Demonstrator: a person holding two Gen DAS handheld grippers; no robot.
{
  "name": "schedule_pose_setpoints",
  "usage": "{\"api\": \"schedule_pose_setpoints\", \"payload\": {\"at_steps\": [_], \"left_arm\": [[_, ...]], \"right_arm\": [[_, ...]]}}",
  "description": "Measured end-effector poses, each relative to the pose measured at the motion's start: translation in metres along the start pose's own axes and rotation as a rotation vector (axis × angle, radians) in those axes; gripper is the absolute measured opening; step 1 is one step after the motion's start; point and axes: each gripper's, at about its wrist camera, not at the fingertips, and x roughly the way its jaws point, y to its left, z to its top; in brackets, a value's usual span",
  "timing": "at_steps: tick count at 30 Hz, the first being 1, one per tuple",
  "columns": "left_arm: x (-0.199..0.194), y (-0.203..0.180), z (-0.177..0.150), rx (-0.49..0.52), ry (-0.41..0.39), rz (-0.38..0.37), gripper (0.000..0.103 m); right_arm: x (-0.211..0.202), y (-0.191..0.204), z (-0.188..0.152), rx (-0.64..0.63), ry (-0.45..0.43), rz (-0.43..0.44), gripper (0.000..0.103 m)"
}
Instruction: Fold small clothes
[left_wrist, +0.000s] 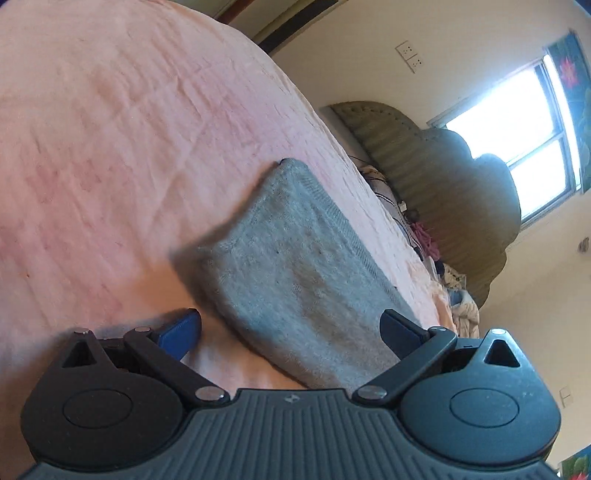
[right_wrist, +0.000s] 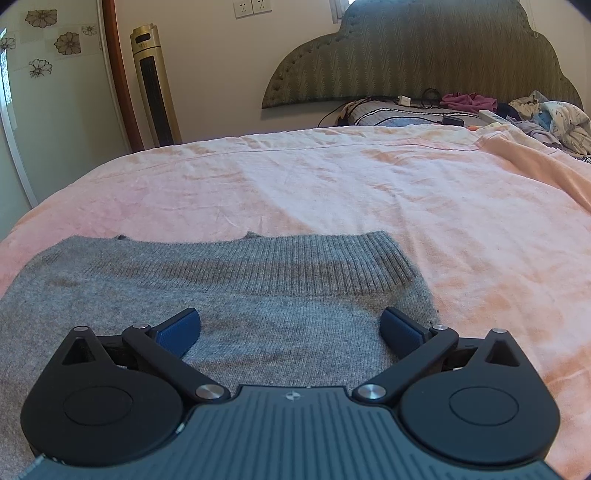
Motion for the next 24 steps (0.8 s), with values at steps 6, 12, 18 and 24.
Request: {"api": "schedule_pose_setpoints", "payload": {"at_steps": [6,12,18,24], "left_arm": [[0.025,-0.001,0.015,-0.159,-0.019,-0.002,0.075],[0.043,-0.008,0.015,-0.099,-0.018,0.134,0.029],[0.051,-0.056,0.008,0.124,-0.069,0.275,0.006],[0.067,-0.17,-0.039,0.595,-0.099,0.09,0.006]], "right_arm": [[-0.002,-0.002,0.0,0.007,-0.006,0.006,0.103],[-0.004,-0.005,-0.001,0.026,-0.013,0.025,0.103],[-0.005,-0.009,0.0,0.055,-0.022,0.048,0.103],[-0.023,-0.04,0.017,0.3,-0.019,0.204,0.103]]}}
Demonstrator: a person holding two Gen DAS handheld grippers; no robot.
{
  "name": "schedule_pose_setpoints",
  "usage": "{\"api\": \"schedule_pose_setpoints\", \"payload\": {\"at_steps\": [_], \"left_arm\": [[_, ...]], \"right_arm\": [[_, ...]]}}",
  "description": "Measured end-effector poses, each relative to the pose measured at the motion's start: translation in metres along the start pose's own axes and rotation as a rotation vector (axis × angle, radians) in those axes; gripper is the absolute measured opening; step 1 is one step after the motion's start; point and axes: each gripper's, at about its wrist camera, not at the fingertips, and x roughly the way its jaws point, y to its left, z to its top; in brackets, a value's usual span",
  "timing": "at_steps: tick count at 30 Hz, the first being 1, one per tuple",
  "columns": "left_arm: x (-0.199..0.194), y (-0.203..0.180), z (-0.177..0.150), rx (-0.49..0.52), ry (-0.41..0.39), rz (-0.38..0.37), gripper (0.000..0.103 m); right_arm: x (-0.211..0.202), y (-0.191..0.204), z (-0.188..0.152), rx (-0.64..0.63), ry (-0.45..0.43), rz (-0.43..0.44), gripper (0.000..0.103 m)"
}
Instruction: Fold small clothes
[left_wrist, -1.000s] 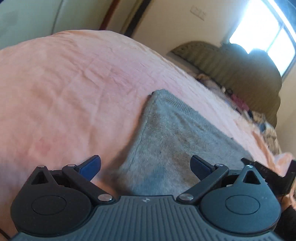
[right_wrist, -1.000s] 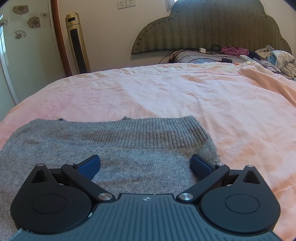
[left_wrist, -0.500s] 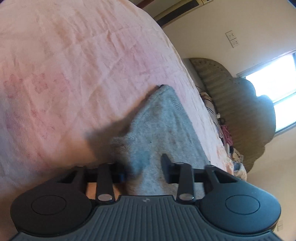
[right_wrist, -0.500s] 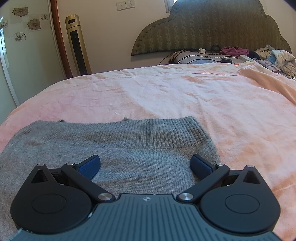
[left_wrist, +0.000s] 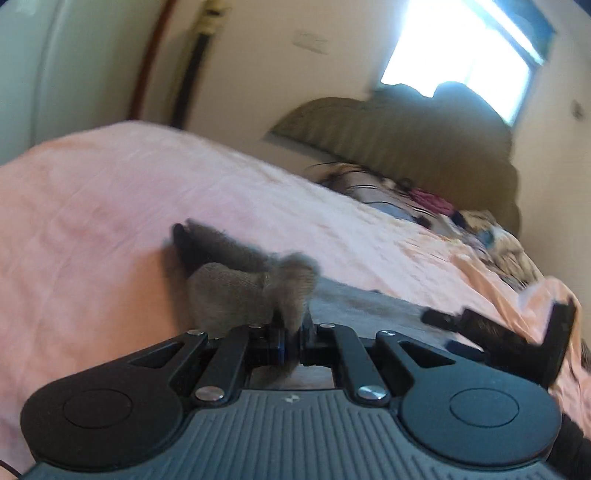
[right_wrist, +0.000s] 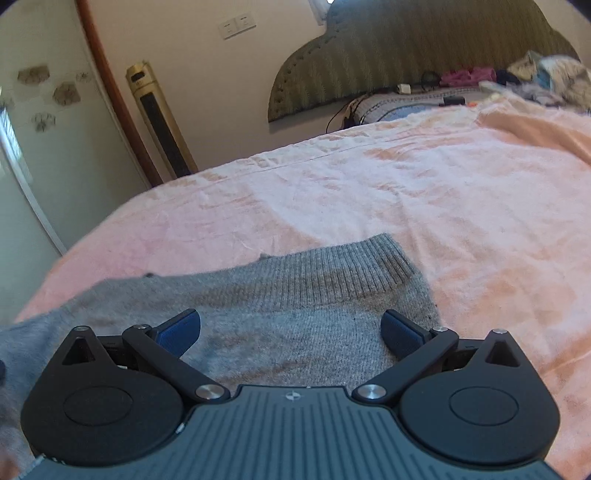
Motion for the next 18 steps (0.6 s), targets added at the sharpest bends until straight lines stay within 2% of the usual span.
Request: {"api": "schedule_pose_setpoints", "payload": {"at_steps": [3,4,6,10,12,14,16,17,18], "left_arm": [[0.007,-0.073,-0.028,0.288,0.059,-0.187,0.006],[0.01,-0.09,-0.043,0.356,0.083,-0.245,0.006],[0.017,-0.11,-0.066,0.441,0.123,-0.294,0.006],[0.024,-0.114,-0.083,0.476,0.186,-0.288,0.006],[0.016,-0.109,-0.08,0.493,0.153,-0.271,0.006],[0.001,-0.104,-0.078,0.524,0.07,-0.201,0.009],[-0.012,-0.095,-0.075,0.564,0.014,-0.135,0.018],[-0.019,-0.088,-0.074,0.571,-0.004,-0.115,0.033],[-0.025,-0.08,-0.073,0.566,-0.025,-0.093,0.058]], "right_arm": [[-0.019,-0.019,0.022,0.17,-0.003,0.183,0.103],[-0.022,-0.024,0.027,0.206,0.016,0.224,0.103],[-0.023,-0.032,0.033,0.242,0.065,0.26,0.103],[-0.02,-0.032,0.028,0.215,0.147,0.254,0.103],[-0.016,-0.025,0.024,0.204,0.185,0.275,0.103],[-0.013,-0.012,0.022,0.18,0.209,0.309,0.103],[-0.012,0.005,0.021,0.153,0.223,0.34,0.103],[-0.01,0.013,0.021,0.142,0.231,0.355,0.103],[-0.009,0.023,0.02,0.133,0.241,0.375,0.103]]}}
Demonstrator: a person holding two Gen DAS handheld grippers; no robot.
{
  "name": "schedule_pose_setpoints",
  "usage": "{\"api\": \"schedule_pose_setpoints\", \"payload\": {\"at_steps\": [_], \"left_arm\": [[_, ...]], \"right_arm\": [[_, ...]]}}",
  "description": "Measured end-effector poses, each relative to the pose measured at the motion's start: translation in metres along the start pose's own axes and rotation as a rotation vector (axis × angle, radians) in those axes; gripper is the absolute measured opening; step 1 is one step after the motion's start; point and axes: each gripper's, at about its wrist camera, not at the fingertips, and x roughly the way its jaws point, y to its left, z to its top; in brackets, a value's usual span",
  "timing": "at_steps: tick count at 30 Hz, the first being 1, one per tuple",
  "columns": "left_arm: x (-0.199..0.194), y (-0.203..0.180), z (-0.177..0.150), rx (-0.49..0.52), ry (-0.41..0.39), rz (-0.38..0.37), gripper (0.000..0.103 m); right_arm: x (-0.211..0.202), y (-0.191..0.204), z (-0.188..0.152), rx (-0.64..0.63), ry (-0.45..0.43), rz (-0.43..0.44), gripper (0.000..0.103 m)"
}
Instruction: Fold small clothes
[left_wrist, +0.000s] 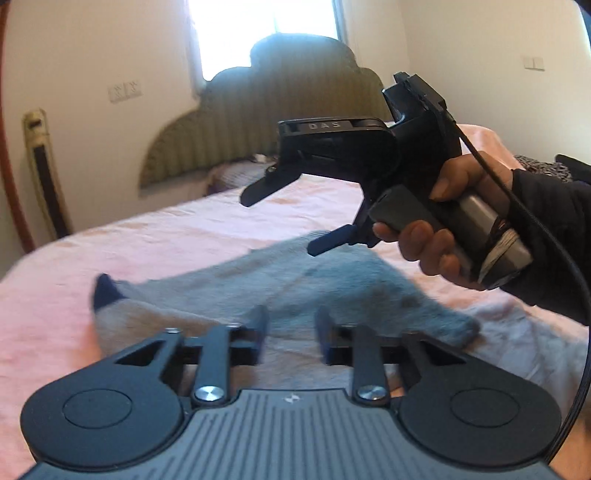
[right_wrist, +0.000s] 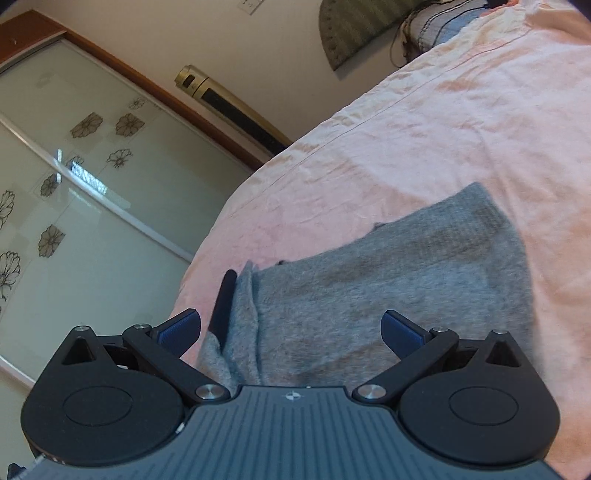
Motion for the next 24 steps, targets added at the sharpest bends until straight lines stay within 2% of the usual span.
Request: {"api": "schedule_pose_setpoints", "payload": {"at_steps": [1,2,4,7,10,12,17,21,22,23,24], "left_arm": [[-0.008,0.007,-0.004,-0.015,-0.016,0.033,0.073],[-0.017,0.017,-0.008,-0.048,-0.048,0.074,0.092],[-0.033,0.038,-0.018,-0.123,-0.101,0.139,0.093],[-0.043,0.071,-0.031,-0.241,-0.086,0.227,0.093],[-0.044,0.098,-0.041,-0.353,-0.033,0.282,0.093],[-0.049,0.114,-0.046,-0.437,-0.027,0.293,0.093],[-0.057,0.145,-0.062,-0.62,-0.01,0.305,0.093],[-0.061,0.163,-0.075,-0.712,0.01,0.32,0.093],[-0.062,0.165,-0.078,-0.726,0.013,0.324,0.093],[-0.065,0.164,-0.08,-0.74,0.019,0.328,0.093],[-0.066,0.167,-0.081,-0.75,0.023,0.33,0.093]], "right_arm": [[0.005,0.007,-0.002,-0.004,0.015,0.019,0.103],[0.01,0.015,-0.005,-0.006,0.036,0.04,0.103],[0.025,0.028,-0.018,-0.012,0.107,0.076,0.103],[0.057,0.047,-0.046,-0.048,0.258,0.045,0.099],[0.079,0.06,-0.066,-0.066,0.325,0.014,0.073],[0.088,0.068,-0.07,-0.059,0.336,0.015,0.062],[0.111,0.084,-0.072,-0.065,0.374,-0.02,0.062],[0.116,0.097,-0.072,-0.085,0.384,-0.035,0.062],[0.116,0.099,-0.071,-0.091,0.385,-0.04,0.057],[0.116,0.102,-0.071,-0.108,0.384,-0.047,0.048],[0.116,0.105,-0.072,-0.128,0.389,-0.051,0.016]]}}
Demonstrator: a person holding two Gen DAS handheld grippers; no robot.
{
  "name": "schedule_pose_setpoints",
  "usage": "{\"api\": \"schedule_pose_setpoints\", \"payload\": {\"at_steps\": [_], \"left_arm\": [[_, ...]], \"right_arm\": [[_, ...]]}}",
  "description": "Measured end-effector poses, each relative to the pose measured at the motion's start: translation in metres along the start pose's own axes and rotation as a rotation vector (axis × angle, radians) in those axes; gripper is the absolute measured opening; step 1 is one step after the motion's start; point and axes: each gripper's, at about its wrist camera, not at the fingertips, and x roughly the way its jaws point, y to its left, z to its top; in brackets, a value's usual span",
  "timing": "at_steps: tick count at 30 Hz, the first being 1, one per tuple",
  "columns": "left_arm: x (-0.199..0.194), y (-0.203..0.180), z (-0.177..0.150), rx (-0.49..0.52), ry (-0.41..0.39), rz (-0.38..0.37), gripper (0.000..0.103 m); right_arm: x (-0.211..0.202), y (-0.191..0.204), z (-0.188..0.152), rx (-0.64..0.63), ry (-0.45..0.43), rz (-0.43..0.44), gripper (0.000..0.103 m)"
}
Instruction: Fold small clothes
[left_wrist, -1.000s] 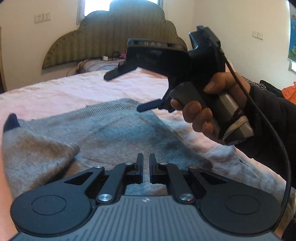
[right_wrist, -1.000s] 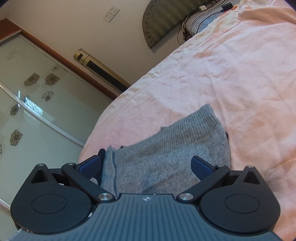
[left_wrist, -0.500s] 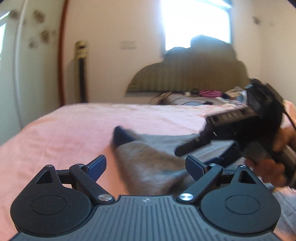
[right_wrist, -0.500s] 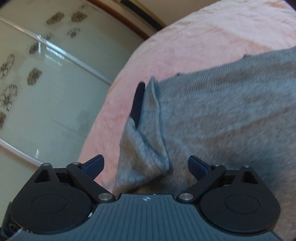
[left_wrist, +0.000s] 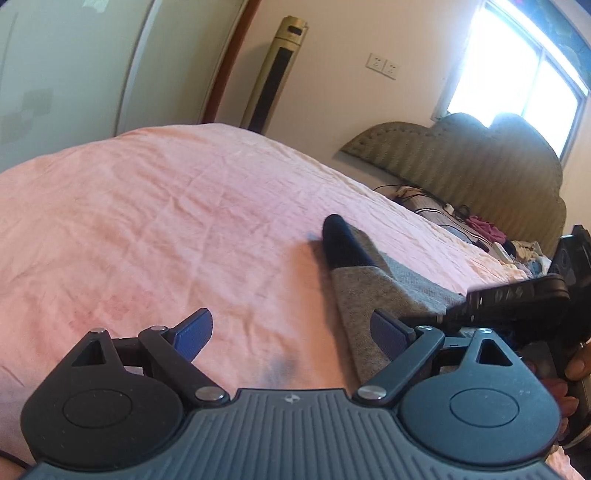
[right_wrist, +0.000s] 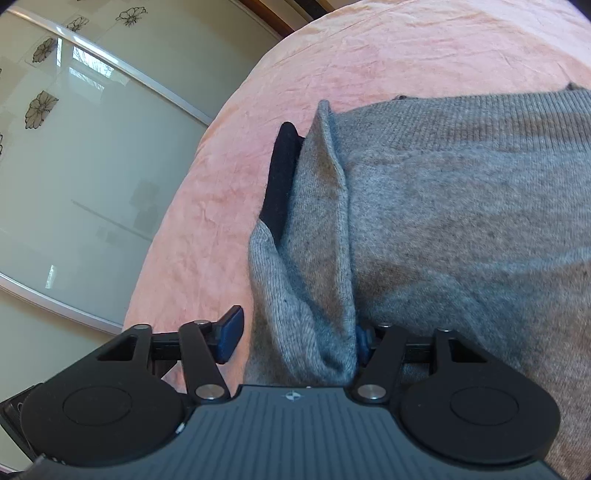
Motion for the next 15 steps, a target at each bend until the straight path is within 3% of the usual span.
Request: {"api": "schedule_pose_setpoints", "payload": {"at_steps": [5,9,13,15], "left_arm": [[0.004,0.001,0.007,-0.001,0.0,-0.002,0.093],[0.003,-0.006,0.012,0.01,-0.016,-0.027,0.093],[0.008,-0.015,0.01,0.033,-0.007,-0.059,0.093],[0.015,-0.022,0.008,0.05,0.014,-0.074,0.093]], "right_arm": [[-0.034,0.011,0.003,-0.094,-0.105,0.031,0.016],[-0.113,-0.003,-0.01,-0.115,-0.24,0.043,0.016],[-0.19,-0.058,-0.058,-0.048,-0.337,-0.099,0.016],[-0.201,-0.097,-0.085,0.048,-0.332,-0.166,0.017]]}}
